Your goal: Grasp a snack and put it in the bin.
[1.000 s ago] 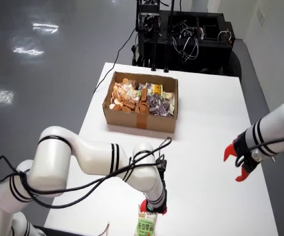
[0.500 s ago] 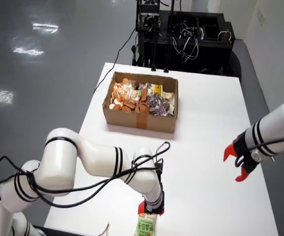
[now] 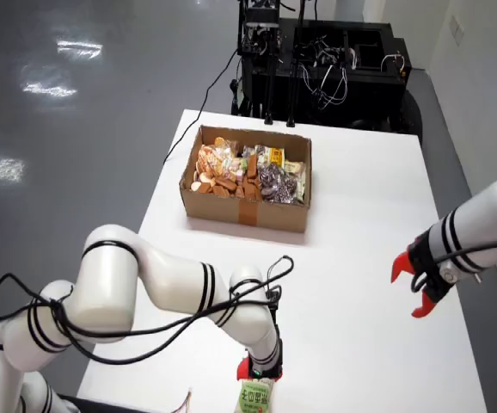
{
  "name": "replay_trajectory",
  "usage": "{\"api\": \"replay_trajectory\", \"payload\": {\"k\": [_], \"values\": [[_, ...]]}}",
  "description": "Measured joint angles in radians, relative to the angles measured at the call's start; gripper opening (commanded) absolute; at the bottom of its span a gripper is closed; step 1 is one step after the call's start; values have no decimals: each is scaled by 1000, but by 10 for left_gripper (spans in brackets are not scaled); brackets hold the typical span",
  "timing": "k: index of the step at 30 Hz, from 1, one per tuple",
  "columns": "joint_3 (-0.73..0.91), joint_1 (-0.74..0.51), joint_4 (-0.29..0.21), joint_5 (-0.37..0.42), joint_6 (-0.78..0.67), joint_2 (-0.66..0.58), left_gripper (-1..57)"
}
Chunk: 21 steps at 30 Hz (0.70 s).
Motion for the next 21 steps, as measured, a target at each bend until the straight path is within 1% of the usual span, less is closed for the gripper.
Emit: {"api": "replay_trajectory", "payload": {"k": [21], "values": [[57, -19, -11, -97, -16, 31, 526]]}}
